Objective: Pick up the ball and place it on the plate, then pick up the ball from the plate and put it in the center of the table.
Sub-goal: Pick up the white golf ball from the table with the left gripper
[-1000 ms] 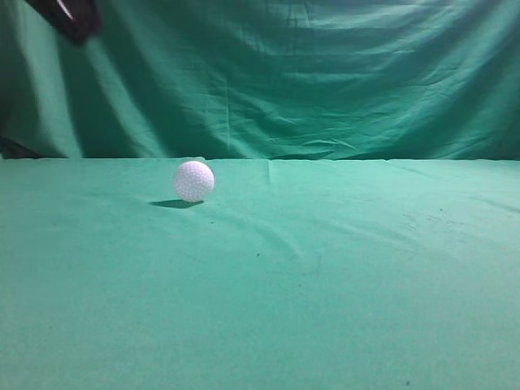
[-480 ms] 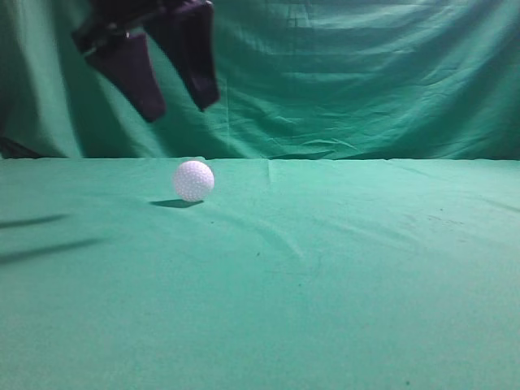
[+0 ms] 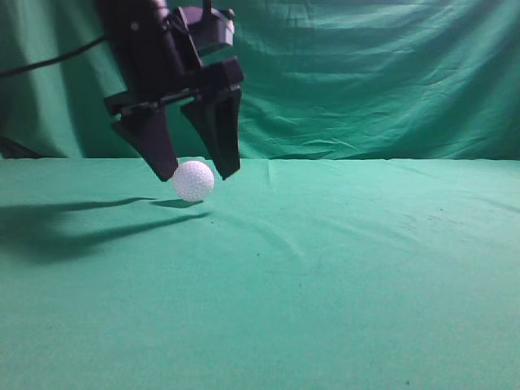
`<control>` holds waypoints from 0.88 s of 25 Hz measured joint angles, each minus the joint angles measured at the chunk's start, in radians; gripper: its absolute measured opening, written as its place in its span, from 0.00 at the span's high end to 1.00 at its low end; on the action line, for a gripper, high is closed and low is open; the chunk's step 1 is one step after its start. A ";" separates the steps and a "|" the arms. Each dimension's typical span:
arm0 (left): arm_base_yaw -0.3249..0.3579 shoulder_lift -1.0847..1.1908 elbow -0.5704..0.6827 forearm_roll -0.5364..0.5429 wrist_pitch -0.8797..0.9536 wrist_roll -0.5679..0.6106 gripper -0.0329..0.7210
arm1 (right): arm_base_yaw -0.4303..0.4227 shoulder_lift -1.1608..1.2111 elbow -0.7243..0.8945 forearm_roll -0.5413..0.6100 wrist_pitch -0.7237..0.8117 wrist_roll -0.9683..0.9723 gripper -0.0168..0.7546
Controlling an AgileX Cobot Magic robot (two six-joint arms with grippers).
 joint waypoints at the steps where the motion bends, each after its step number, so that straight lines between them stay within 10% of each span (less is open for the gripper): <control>1: 0.000 0.018 -0.014 0.002 -0.001 0.000 0.16 | 0.000 0.000 0.000 0.000 0.000 0.000 0.98; 12: -0.002 0.085 -0.067 0.064 -0.002 -0.002 0.22 | 0.000 0.000 0.000 0.000 0.000 0.000 0.98; 17: -0.002 0.087 -0.069 0.086 0.005 -0.002 0.55 | 0.000 0.000 0.000 0.000 0.000 0.000 0.98; 22: -0.002 0.091 -0.138 0.090 0.147 -0.002 0.55 | 0.000 0.000 0.000 0.000 0.000 0.000 0.98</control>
